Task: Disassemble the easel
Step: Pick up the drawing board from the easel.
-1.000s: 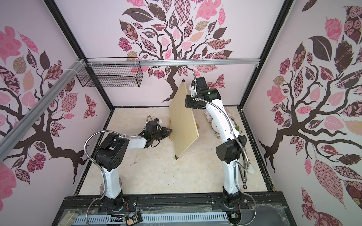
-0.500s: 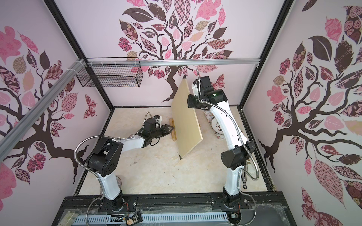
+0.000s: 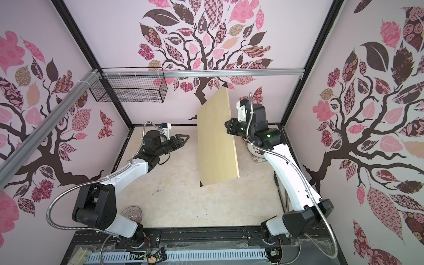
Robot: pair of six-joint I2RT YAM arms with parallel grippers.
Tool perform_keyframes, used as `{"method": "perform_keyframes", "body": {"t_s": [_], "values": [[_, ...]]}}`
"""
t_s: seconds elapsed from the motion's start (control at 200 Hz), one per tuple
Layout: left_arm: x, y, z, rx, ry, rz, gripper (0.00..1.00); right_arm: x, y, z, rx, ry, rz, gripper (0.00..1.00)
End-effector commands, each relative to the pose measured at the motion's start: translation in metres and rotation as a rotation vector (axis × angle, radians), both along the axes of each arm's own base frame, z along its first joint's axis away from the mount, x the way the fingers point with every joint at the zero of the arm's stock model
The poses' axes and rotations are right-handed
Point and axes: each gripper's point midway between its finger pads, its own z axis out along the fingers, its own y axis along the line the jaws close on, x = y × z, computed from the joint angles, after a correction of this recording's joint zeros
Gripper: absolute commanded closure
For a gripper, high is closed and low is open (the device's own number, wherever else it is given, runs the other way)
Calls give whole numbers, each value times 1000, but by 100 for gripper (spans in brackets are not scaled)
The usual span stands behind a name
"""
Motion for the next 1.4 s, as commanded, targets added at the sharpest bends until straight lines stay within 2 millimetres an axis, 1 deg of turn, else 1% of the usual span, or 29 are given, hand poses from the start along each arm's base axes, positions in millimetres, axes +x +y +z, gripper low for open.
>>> {"method": "perform_keyframes", "body": {"t_s": [0.0, 0.055, 0.155, 0.29, 0.48, 0.625, 0.72, 0.795, 0.87, 0.89, 0.93, 0.985, 1.04, 1.09, 1.145, 1.155, 1.25, 1.395], "values": [[-19, 1, -10, -36, 74, -76, 36, -30, 4, 127, 327, -383, 69, 100], [-21, 4, -5, -68, 86, -102, 36, -32, 8, 124, 350, -363, 96, 100], [-24, 12, -6, -112, 124, -125, 36, -39, 17, 117, 411, -332, 153, 100], [-27, 21, -10, -139, 154, -133, 36, -48, 23, 110, 523, -328, 216, 100], [-35, 17, -12, -184, 186, -177, 36, -49, 25, 94, 574, -300, 233, 100], [-37, 19, -12, -201, 192, -167, 37, -52, 25, 92, 607, -304, 245, 100], [-38, 21, -8, -212, 182, -164, 38, -53, 24, 91, 622, -302, 247, 100], [-36, 31, -14, -196, 197, -122, 38, -53, 21, 90, 628, -306, 235, 100], [-32, 49, -24, -160, 219, -42, 38, -53, 18, 90, 631, -315, 220, 100], [-33, 54, -30, -152, 245, -20, 38, -54, 17, 91, 632, -319, 217, 100], [-34, 62, -35, -141, 255, 9, 38, -55, 16, 92, 638, -323, 217, 100], [-34, 67, -36, -135, 255, 23, 38, -57, 16, 92, 649, -323, 222, 100], [-36, 68, -36, -134, 258, 20, 37, -58, 16, 92, 668, -323, 230, 100], [-37, 64, -33, -149, 259, -6, 37, -58, 16, 90, 688, -318, 236, 100], [-39, 57, -26, -186, 248, -56, 37, -58, 18, 89, 709, -310, 245, 100], [-38, 56, -21, -194, 229, -67, 37, -57, 18, 88, 711, -307, 247, 100], [-40, 47, -1, -274, 189, -146, 40, -54, 20, 83, 730, -288, 254, 100], [-47, 40, 29, -353, 123, -219, 43, -49, 20, 72, 733, -263, 236, 100]]}}
